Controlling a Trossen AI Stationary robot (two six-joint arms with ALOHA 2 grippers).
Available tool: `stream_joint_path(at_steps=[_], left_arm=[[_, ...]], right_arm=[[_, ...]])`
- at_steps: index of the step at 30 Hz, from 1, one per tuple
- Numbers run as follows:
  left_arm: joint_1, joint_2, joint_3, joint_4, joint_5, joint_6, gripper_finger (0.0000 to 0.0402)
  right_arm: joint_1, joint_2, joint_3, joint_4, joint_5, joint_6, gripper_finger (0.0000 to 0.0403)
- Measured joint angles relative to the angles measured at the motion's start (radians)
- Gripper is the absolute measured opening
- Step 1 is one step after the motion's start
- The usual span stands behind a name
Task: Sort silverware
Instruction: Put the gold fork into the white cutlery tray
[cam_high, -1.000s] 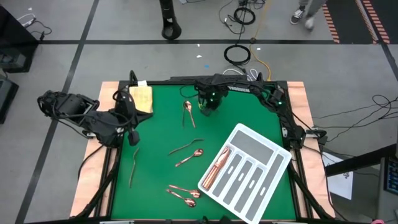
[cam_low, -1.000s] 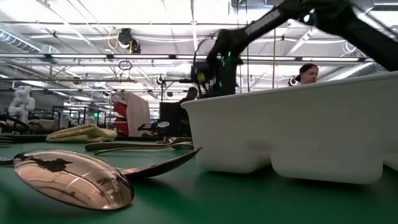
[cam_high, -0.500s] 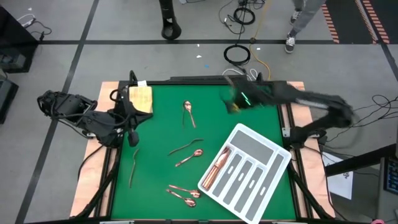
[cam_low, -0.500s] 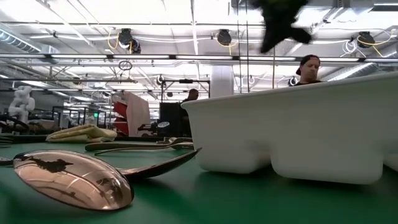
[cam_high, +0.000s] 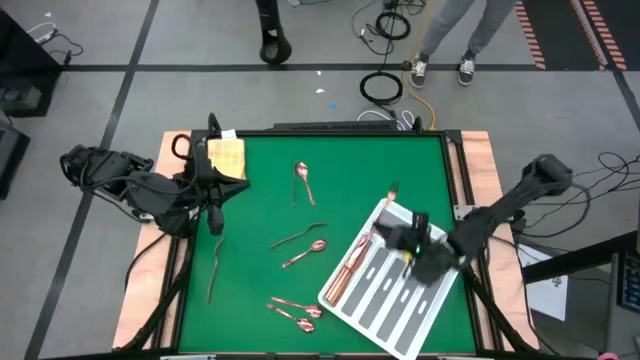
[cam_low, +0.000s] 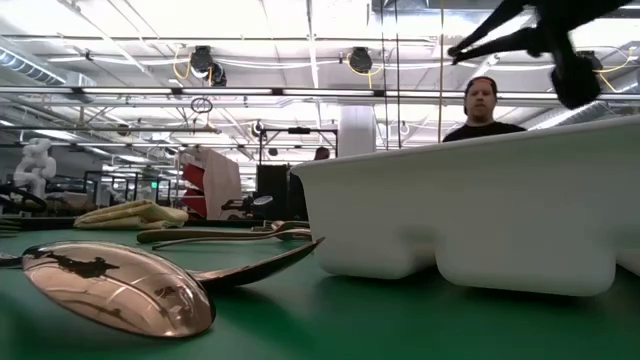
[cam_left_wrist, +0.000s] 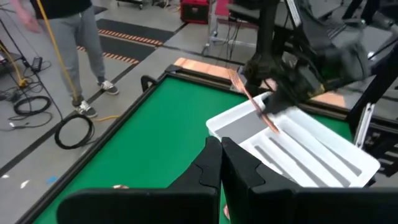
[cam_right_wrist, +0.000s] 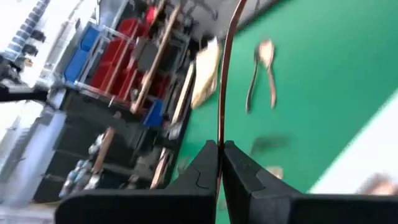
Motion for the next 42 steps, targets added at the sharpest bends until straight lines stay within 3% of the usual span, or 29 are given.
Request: stream_joint_path(at_steps=[7,10,19,42], left_arm=[[0.0,0.0,0.0,0.004,0.002,0.0,0.001],[0.0,0.0,0.0,0.004,0.004,0.0,0.001],[0.0,0.0,0.0,0.003,0.004,0.001,0.0011],[0.01,0.001,0.0,0.014,-0.001,0.002,0.0011]], right_arm=[[0.092,0.31,0.144,-0.049,-0.006,0.308,0.0],[0.127,0.387,0.241,-0.202,-0.011,0.423,0.0],[0.148,0.472,0.501,-0.574,-0.268,0.447,0.0],[0.135,0.675,0.517,-0.526,-0.445,0.45,0.0]])
